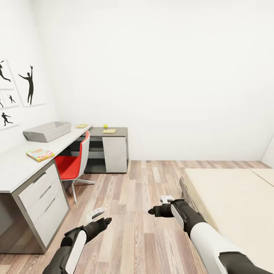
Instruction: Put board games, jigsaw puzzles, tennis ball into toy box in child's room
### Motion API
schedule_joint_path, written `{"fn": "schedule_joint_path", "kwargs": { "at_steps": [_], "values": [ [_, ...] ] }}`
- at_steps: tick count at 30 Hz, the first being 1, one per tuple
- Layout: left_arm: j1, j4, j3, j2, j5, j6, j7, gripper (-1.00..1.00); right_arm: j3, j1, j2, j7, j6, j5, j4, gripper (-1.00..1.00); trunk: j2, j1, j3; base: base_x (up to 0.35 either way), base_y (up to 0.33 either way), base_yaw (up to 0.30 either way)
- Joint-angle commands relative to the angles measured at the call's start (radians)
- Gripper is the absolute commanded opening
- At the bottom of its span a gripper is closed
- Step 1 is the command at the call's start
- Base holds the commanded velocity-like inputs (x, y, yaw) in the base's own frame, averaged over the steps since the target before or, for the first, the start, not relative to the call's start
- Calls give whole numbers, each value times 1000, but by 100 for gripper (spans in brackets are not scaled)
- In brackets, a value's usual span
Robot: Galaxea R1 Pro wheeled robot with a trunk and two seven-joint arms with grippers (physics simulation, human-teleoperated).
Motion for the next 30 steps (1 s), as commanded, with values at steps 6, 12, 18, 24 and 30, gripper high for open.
{"fn": "schedule_joint_path", "kwargs": {
  "at_steps": [6,12,18,24,30],
  "values": [
    [-1,-1,2,-1,10,5,6,100,1,0,0,3,5,3,-2,100,-1,0,-1,0,0,-4],
    [-1,-1,2,-1,10,5,6,100,1,0,0,3,5,3,-2,100,-1,0,-1,0,0,-2],
    [-1,-1,2,-1,8,5,6,100,1,0,0,3,5,3,-2,100,-1,0,-1,0,0,0],
    [-1,0,2,-1,7,4,6,100,1,0,0,3,5,3,-2,100,-1,0,-1,0,-21,0],
    [-1,2,2,-1,6,4,6,100,1,0,0,3,5,3,-2,100,-1,0,-1,0,-143,0]
  ]
}}
